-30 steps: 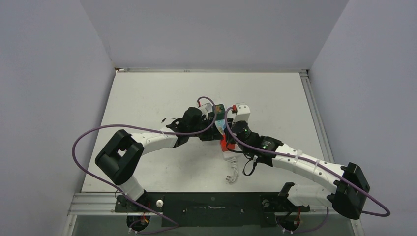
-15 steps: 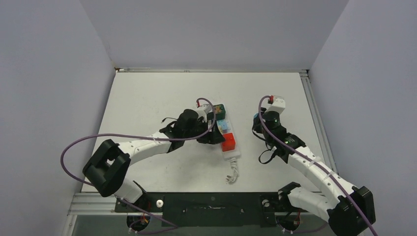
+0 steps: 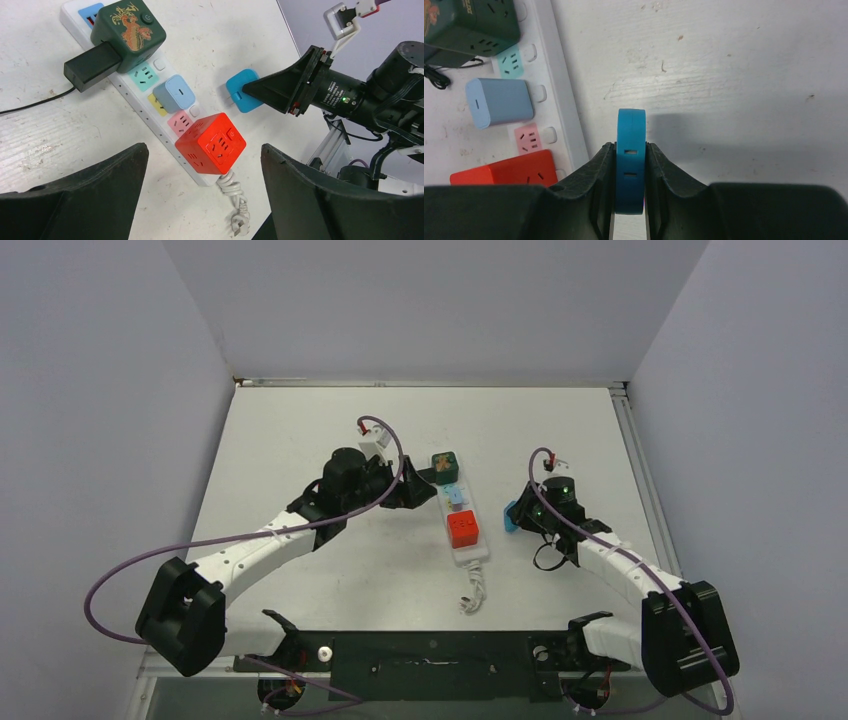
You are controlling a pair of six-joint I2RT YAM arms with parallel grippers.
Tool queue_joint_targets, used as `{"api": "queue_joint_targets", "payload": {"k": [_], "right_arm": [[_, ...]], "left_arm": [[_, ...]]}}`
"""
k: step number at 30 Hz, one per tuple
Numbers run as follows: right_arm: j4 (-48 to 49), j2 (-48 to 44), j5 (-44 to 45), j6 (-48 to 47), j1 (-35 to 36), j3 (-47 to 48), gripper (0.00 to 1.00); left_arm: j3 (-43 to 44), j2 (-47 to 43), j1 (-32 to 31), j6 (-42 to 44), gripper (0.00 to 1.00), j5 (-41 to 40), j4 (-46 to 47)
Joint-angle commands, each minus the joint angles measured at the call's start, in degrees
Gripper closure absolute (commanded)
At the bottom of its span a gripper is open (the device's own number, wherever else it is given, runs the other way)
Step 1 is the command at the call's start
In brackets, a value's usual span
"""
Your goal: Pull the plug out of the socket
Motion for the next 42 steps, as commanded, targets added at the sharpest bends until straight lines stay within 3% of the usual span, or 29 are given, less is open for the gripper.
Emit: {"api": "queue_joint_targets", "payload": {"k": [1,8,12,17,34,39,42], "right_arm": [[8.62,1.36,-5.30,2.95,-0.15,-1.81,0.91],[5.47,2.19,4.57,4.74,-0.09,-3.10,0.83],[4.72,1.71,8.01,5.06,-0.06,-4.14,0.70],[4.78,0.90,8.65,4.63,-0.13,-4.92,0.58],[0.91,-1.78,12.16,3.90,-0.10,-4.26,0.40],[-0.19,-6.33,8.74,2.65,0.80,-3.03,0.30],[-1.76,-8.70,8.84,0.93,5.00,-1.33,0.20]], "left_arm": [[0.11,-1.19,-0.03,1.06,0.20,0.28,0.42],[0.50,-0.54,-0.06,0.72,0.20,0.94,-0.06],[0.55,-0.63,-0.02,0.89,0.20,0.73,-0.32],[0.59,-0.45,-0.04,0.93,0.20,0.78,-0.48],[1.13,0.04,-0.02,1.17,0.18,0.37,-1.87],[0.98,0.69,1.45,-0.28,0.17,0.57,-2.08],[1.10,1.46,2.39,-1.05,0.16,0.93,-2.25]]}}
